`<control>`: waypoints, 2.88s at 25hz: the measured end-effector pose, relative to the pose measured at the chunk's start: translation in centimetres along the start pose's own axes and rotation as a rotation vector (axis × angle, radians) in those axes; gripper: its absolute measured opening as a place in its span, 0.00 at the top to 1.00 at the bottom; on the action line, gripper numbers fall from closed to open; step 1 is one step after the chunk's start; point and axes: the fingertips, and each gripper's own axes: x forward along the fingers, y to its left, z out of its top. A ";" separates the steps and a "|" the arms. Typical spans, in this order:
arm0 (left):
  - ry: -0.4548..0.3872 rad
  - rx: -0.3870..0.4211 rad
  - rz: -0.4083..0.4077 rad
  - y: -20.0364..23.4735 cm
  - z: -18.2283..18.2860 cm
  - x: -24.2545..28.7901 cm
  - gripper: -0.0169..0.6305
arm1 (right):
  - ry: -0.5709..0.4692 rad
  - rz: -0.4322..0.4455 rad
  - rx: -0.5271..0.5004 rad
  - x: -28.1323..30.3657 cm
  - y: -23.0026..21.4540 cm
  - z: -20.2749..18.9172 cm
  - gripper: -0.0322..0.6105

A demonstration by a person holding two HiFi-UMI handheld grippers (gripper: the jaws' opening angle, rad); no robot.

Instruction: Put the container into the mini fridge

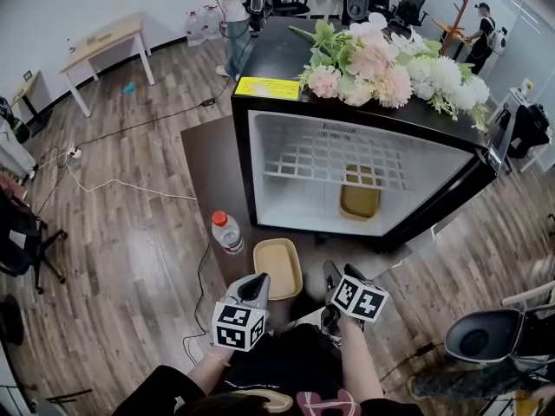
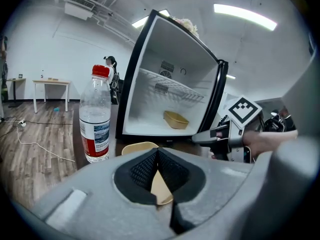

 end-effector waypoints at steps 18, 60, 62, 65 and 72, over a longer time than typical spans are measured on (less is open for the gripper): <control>-0.006 -0.013 0.011 1.1 -0.6 -0.6 0.96 | 0.184 0.099 -0.139 1.8 4.9 -7.4 0.62; -0.024 -0.021 0.002 3.6 0.5 -0.4 0.96 | 0.365 -0.047 -0.195 4.6 5.2 -10.0 0.91; -0.023 -0.017 -0.002 3.6 0.5 -0.4 0.96 | 0.348 -0.055 -0.179 4.4 5.2 -9.6 0.91; -0.019 -0.015 -0.005 3.8 0.4 -0.4 0.96 | 0.307 -0.069 -0.139 3.9 5.3 -8.5 0.92; -0.016 -0.008 -0.015 3.7 0.4 0.0 0.96 | 0.230 -0.095 -0.107 3.0 5.6 -5.4 0.92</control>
